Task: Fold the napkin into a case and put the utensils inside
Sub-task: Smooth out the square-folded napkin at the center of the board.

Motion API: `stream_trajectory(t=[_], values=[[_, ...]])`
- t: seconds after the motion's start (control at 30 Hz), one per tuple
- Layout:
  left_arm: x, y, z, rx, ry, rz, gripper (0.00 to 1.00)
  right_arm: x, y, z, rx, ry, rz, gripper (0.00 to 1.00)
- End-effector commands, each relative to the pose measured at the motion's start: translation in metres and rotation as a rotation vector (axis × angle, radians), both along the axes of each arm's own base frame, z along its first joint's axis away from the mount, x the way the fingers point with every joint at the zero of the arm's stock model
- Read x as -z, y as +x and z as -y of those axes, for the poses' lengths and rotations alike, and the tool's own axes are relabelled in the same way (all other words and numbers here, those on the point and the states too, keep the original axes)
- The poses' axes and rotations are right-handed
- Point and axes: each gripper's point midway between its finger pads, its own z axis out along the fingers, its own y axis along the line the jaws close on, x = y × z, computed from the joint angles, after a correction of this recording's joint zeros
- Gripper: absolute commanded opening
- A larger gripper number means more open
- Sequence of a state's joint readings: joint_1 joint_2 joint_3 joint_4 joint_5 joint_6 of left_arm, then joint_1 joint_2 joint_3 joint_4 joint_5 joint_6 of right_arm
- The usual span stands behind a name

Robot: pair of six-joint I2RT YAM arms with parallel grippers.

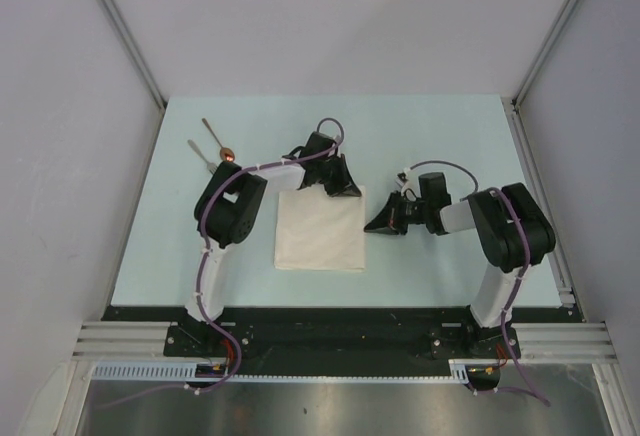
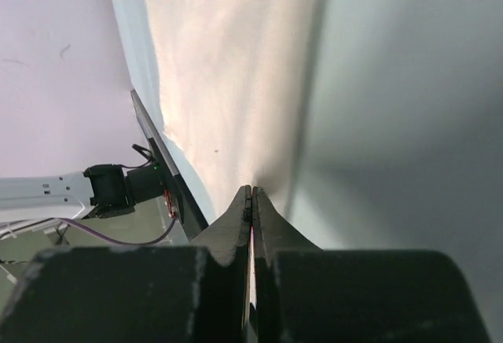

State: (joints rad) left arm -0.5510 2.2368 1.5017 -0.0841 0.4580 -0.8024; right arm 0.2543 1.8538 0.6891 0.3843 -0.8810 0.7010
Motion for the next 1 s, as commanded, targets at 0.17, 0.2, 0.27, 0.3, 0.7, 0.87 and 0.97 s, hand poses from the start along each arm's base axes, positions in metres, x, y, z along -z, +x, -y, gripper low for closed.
stream_trajectory(t=[0.17,0.2,0.27,0.3,0.7,0.87,0.97], values=[[-0.029,-0.004,0.003,0.03,0.008,0.039,0.0,-0.013,-0.021,-0.046,-0.095,-0.012,0.075,0.0],[-0.024,-0.006,0.004,0.035,0.005,0.025,0.0,-0.009,-0.025,-0.046,-0.092,-0.005,0.058,0.0],[-0.008,-0.008,0.004,0.032,0.017,-0.008,0.0,0.007,-0.038,-0.039,-0.083,-0.008,0.03,0.0],[-0.004,-0.008,0.004,0.034,0.021,-0.01,0.0,0.01,-0.04,-0.035,-0.073,-0.009,0.021,0.0],[-0.018,-0.002,0.002,0.051,0.064,0.018,0.0,-0.029,-0.066,-0.027,-0.058,-0.084,0.114,0.02],[-0.04,-0.009,0.005,0.062,0.047,0.046,0.0,-0.032,-0.064,-0.046,-0.086,-0.081,0.126,0.02],[-0.043,-0.011,0.004,0.06,0.05,0.049,0.0,-0.014,-0.071,-0.049,-0.101,-0.07,0.088,0.01]])
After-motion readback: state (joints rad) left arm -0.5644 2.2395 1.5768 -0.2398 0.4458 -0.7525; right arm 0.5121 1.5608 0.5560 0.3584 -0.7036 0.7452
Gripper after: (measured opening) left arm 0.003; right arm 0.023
